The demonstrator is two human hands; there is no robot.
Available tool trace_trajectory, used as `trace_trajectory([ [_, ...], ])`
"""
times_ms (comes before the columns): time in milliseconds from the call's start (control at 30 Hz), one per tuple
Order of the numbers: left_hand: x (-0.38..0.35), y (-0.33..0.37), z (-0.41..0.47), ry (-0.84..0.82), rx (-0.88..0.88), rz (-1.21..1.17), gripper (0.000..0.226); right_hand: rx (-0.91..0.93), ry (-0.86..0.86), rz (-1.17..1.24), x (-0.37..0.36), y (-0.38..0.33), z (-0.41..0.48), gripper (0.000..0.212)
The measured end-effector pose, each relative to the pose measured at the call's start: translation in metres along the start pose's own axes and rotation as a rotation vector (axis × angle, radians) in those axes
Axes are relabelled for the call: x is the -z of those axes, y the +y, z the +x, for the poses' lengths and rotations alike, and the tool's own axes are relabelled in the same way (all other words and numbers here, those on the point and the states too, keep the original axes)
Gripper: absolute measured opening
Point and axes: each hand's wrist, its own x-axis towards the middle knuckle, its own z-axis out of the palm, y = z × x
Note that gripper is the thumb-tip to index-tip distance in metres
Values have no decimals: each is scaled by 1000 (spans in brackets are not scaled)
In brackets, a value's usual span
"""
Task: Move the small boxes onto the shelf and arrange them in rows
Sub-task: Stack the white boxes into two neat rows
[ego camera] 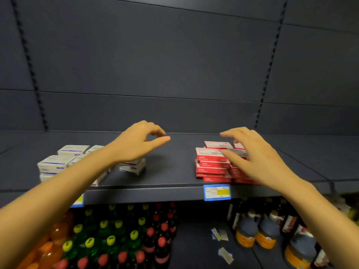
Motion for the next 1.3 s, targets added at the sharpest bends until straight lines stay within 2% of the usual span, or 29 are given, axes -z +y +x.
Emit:
trace_trajectory([
  [233,55,-39,-44,112,99,50,26,216,-33,150,-29,-86,44,35],
  [467,100,-103,-82,97,193,47,24,251,-109,207,-73,-140,78,35],
  [700,118,-173,-94,-77,199,-30,23,231,-235,165,-109,-184,109,39],
  [967,104,-217,-87,-285,99,-212,31,136,-429,172,-120,-187,121,39],
  [1133,105,-230,-77,-360,65,-283,33,120,-554,175,-113,-192,130,35],
  [1300,99,-237,-72,-360,36,-317,29,132,-617,147,-114,-190,137,40],
])
